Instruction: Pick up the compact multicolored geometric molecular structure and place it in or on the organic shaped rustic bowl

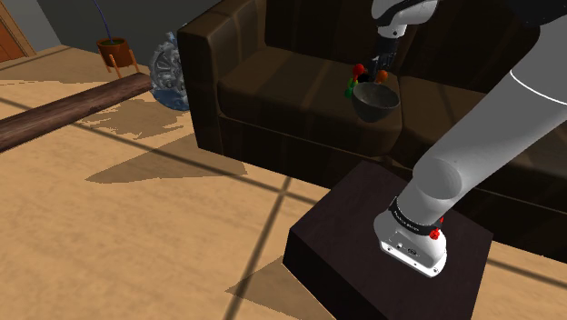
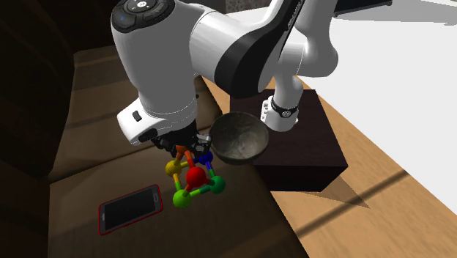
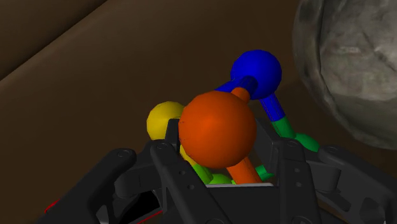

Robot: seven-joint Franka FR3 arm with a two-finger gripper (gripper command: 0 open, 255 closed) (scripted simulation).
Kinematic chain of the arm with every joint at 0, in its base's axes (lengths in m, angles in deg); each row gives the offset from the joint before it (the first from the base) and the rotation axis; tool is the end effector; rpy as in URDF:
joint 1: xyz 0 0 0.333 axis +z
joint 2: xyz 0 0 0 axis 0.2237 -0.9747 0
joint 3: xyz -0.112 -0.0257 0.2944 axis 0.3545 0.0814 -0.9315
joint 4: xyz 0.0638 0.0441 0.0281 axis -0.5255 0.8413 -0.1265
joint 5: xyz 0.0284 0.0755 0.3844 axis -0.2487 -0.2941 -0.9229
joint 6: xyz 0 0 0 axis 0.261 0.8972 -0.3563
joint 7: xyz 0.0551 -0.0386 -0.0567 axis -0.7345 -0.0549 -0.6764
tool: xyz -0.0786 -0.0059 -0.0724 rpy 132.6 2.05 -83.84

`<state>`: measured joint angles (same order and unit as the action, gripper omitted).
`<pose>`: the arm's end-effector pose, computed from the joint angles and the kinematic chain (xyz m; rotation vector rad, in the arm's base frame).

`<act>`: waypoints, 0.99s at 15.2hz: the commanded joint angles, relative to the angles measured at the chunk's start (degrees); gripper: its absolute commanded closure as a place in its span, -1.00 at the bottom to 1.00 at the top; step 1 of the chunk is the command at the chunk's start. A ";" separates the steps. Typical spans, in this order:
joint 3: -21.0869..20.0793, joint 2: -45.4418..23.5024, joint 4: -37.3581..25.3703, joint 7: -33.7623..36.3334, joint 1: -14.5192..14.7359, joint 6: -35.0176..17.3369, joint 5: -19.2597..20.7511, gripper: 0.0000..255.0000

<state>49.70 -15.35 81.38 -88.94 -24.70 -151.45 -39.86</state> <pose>0.3820 -0.3503 0.4407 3.0771 -0.1707 -0.0930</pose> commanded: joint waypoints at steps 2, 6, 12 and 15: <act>0.00 -0.04 0.03 0.00 0.01 -0.02 0.00 1.00; -0.08 0.28 -0.46 0.06 0.03 0.76 0.10 1.00; -0.47 1.67 -3.82 0.14 0.15 5.40 0.47 1.00; -0.66 2.18 -5.67 0.11 0.22 7.71 0.56 1.00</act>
<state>49.07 -13.44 76.26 -88.75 -24.46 -144.51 -39.38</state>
